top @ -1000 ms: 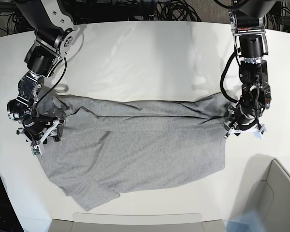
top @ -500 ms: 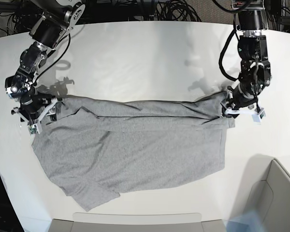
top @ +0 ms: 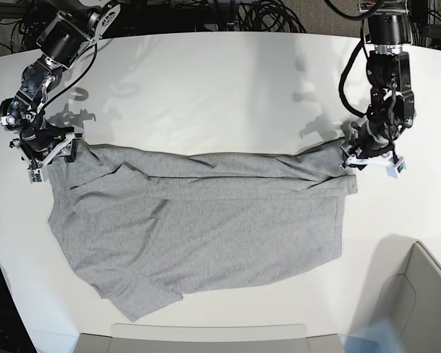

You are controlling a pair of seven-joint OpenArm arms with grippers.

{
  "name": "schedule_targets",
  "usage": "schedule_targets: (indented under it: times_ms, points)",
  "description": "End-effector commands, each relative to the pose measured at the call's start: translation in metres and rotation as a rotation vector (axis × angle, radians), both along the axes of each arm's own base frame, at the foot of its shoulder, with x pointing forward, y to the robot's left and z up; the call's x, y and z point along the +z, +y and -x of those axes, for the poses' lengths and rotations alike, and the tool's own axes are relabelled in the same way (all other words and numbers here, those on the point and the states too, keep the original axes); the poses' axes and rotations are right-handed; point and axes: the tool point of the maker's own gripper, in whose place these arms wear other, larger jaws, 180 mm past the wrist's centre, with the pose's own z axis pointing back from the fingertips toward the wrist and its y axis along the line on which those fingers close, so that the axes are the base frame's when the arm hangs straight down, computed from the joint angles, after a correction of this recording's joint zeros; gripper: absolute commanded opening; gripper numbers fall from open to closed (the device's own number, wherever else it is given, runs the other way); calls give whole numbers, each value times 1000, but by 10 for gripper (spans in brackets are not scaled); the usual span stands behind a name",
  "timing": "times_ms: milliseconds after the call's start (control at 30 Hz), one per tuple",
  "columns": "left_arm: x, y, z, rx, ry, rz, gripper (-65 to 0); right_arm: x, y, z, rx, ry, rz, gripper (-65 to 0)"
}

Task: Fold the T-shirt properly
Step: 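Lower the folded shoulder edge onto the shirt body with both grippers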

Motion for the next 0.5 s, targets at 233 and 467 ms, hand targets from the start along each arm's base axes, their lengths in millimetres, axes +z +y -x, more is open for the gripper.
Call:
schedule_targets:
  times_ms: [233,467]
  points:
    - [-25,-20,5,-97,79,-19,-407,8,-4,-8,17,-31,1,-314]
    - [-39,-41,14,-161,125,-15,-416,-7,0,-2,17,9,-28,-329]
